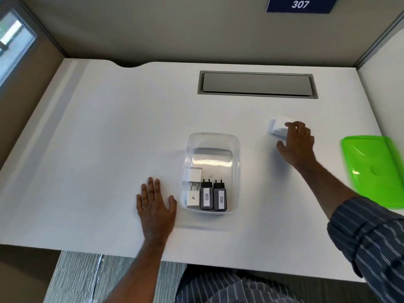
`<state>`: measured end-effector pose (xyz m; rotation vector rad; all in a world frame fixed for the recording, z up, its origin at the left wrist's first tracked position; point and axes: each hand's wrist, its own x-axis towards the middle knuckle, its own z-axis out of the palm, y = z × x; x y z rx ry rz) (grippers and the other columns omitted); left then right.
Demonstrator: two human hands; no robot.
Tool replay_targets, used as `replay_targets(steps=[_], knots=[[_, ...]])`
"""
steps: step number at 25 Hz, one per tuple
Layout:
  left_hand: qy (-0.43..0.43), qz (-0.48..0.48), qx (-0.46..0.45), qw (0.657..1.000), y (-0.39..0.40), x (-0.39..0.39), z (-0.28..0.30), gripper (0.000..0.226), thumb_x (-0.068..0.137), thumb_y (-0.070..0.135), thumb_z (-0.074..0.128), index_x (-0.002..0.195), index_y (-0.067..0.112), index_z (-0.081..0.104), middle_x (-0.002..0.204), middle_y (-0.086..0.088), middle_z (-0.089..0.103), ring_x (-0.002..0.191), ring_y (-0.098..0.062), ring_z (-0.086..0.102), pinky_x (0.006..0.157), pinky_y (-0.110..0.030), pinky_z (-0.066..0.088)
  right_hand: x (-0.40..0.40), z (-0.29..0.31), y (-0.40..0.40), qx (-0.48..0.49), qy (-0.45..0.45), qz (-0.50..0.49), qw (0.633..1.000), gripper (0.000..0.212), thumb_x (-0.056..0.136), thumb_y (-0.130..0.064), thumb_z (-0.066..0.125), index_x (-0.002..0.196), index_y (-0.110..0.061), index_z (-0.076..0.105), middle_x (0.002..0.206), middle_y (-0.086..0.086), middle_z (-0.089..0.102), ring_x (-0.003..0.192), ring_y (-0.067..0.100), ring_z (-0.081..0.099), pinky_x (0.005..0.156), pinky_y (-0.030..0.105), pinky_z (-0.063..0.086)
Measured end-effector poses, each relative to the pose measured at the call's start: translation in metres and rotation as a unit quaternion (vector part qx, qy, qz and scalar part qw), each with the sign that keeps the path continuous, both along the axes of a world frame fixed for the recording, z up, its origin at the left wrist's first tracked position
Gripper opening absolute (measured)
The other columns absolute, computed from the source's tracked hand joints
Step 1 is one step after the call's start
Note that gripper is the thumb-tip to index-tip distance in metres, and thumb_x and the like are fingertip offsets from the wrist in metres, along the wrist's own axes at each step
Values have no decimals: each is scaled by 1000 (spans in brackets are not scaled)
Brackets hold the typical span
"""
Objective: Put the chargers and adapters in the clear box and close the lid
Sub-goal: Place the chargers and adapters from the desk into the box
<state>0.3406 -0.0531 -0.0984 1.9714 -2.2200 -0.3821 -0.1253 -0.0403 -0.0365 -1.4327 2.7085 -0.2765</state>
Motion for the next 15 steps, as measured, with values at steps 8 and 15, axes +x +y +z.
replay_targets(steps=[8,15], knots=[[-1,1,3,1000,1,-1,4,76,96,49,33,165,19,18,175,-3,16,162,-25,12,132,-48,10,-19,-12,-8,137,-71,7,988,89,91,-37,65,160,-18,13,170,8,5,154,34,16,113,60,30],[0,5,3,1000,0,0,2,76,96,49,34,165,20,18,175,-2,16,162,-25,12,131,-49,11,27,-4,15,86,17,32,996,68,86,-30,67,146,-13,41,153,13,37,129,38,43,91,51,42]])
